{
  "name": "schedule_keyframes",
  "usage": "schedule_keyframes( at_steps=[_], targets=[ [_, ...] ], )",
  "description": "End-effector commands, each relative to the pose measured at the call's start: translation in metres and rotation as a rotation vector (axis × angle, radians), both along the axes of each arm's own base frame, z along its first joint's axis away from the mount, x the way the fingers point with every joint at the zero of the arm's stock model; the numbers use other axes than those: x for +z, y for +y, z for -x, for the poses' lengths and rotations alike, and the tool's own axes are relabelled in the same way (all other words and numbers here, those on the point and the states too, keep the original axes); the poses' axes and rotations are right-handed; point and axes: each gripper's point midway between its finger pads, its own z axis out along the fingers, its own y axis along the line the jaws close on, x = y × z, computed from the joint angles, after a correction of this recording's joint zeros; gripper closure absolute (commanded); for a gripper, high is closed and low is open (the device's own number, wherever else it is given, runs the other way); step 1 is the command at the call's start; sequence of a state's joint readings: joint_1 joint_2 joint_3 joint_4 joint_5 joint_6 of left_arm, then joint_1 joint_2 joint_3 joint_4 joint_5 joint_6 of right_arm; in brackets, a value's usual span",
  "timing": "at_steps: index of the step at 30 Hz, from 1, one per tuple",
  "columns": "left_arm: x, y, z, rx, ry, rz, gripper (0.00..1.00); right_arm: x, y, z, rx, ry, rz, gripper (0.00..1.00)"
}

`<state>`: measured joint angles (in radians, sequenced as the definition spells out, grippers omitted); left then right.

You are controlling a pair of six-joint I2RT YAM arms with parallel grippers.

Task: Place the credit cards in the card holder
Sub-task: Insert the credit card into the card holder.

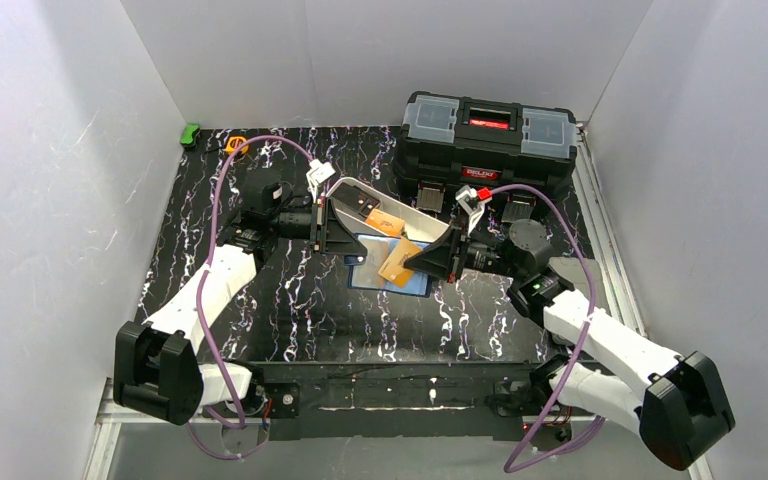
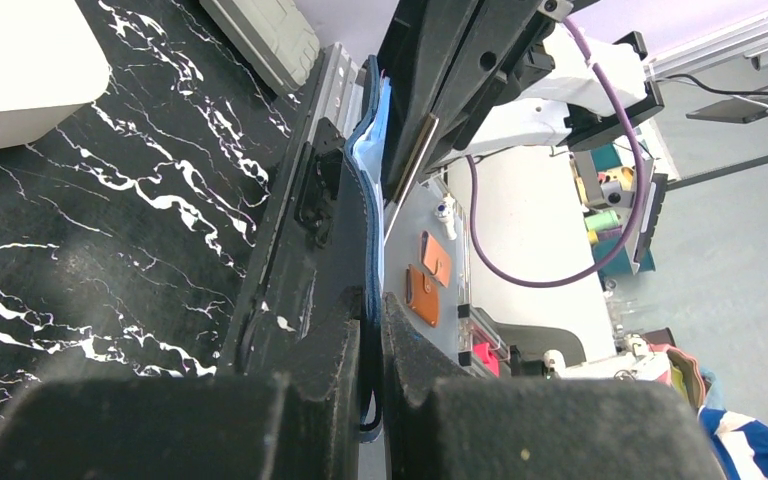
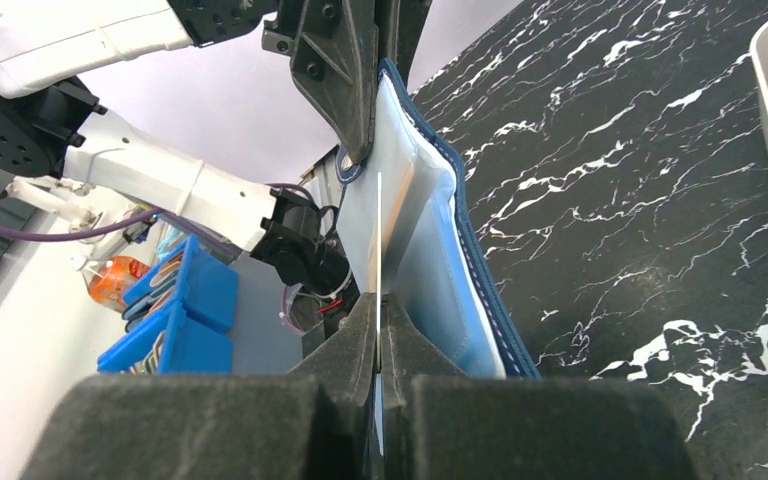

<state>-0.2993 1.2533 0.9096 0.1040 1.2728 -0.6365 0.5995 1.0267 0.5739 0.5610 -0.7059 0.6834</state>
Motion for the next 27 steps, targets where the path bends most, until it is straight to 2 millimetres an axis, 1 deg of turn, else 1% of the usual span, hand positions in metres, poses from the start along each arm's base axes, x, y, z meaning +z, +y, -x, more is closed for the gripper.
schedule_keyframes(
  at_steps=[1,5,10,15,27],
  targets=[
    [0.018,0.001,0.015,-0.071,-0.029,0.036,1.00,-0.003,-0.009,-0.008,-0.060,-0.033,0.015,0.99],
    [0.019,0.000,0.014,-0.073,-0.029,0.037,1.00,-0.002,-0.011,-0.008,-0.064,-0.034,0.011,0.99],
    [0.020,0.001,0.015,-0.073,-0.032,0.038,1.00,-0.007,-0.015,-0.007,-0.071,-0.026,0.018,0.99],
    [0.019,0.000,0.014,-0.071,-0.030,0.036,1.00,-0.008,-0.017,-0.006,-0.077,-0.027,0.019,0.99],
    [0.020,-0.002,0.014,-0.074,-0.027,0.035,1.00,0.004,-0.009,-0.007,-0.031,-0.017,-0.034,0.99]
  ],
)
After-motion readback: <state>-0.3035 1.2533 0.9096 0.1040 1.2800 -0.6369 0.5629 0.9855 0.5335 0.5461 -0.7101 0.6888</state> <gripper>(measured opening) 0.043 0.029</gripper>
